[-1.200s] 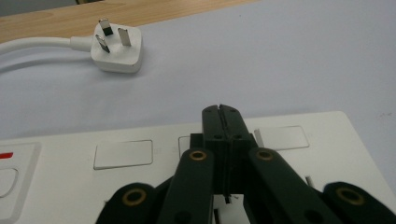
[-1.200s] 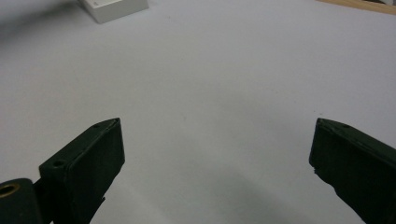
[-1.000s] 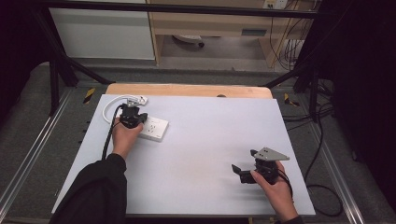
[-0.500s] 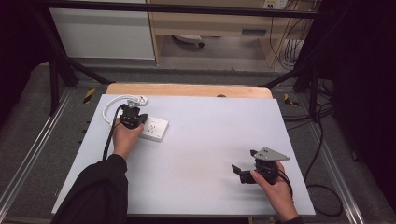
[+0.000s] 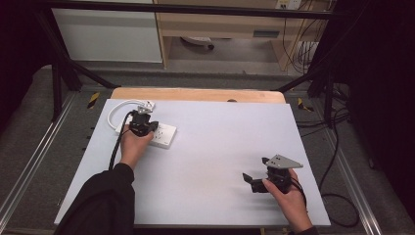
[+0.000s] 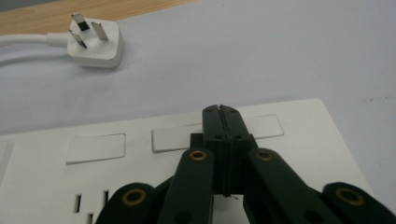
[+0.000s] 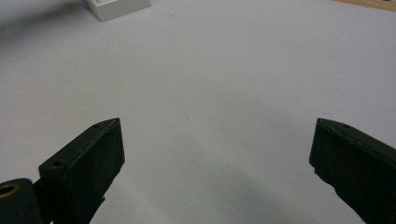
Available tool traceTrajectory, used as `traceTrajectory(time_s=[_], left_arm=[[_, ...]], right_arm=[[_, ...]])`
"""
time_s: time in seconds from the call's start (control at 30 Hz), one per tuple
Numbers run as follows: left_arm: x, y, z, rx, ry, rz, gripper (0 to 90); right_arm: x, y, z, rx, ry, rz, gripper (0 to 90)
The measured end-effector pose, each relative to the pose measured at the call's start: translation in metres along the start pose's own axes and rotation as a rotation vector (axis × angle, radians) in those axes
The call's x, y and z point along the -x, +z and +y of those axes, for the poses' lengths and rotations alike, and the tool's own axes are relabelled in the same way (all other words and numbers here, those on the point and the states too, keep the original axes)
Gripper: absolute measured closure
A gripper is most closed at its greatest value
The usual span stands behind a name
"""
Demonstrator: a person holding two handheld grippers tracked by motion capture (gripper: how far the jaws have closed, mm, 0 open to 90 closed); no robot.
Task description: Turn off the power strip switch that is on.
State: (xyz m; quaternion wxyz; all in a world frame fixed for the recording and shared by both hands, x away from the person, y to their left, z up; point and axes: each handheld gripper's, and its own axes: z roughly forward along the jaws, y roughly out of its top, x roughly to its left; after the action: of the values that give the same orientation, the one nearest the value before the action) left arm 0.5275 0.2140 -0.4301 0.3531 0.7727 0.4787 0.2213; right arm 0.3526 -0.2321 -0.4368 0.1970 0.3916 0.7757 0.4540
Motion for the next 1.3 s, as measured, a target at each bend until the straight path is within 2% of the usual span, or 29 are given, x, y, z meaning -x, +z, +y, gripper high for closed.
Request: traceTrajectory(time_s=[0.07,0.17,0.23,0.33,0.57,0.73,0.9,1.13,1.17,1.3], left_arm=[[-0.001,0.002,0.000,0.016,-0.009,0.002,90.0],[-0.003,0.003,-0.002,0.034,-0.049,-0.012,90.0],[-0.003,0.001,-0.002,0.044,-0.033,-0.003,90.0],[-0.005,-0.002,-0.002,0.069,-0.044,-0.004,90.0],[-0.005,-0.004,-0.002,0.083,-0.038,-0.007,90.0],[0.002,-0.006,0.001,0.090,-0.035,-0.030,90.0],[0.005,-0.008,0.002,0.085,-0.013,-0.039,90.0],[0.006,-0.014,0.005,0.114,-0.028,-0.062,90.0],[0.006,-0.015,0.005,0.119,-0.027,-0.066,88.5],[0.008,-0.018,0.007,0.132,-0.029,-0.071,70.9]], right_arm=[[0.000,0.000,0.000,0.003,-0.001,0.000,3.7],[0.001,-0.001,0.000,0.001,0.002,-0.003,3.7],[0.001,-0.001,0.000,0.003,0.006,-0.004,3.7],[0.001,-0.001,0.000,0.006,0.005,-0.003,3.7],[0.001,-0.001,0.000,0.006,0.001,-0.003,3.9],[0.001,-0.001,0.001,0.012,0.003,0.003,4.1],[0.000,-0.001,0.001,0.007,0.000,0.002,4.0],[0.000,0.000,0.001,0.001,-0.007,-0.001,4.0],[-0.001,0.000,0.001,0.000,-0.008,-0.001,4.0],[0.000,0.000,0.001,0.001,-0.006,-0.001,4.0]])
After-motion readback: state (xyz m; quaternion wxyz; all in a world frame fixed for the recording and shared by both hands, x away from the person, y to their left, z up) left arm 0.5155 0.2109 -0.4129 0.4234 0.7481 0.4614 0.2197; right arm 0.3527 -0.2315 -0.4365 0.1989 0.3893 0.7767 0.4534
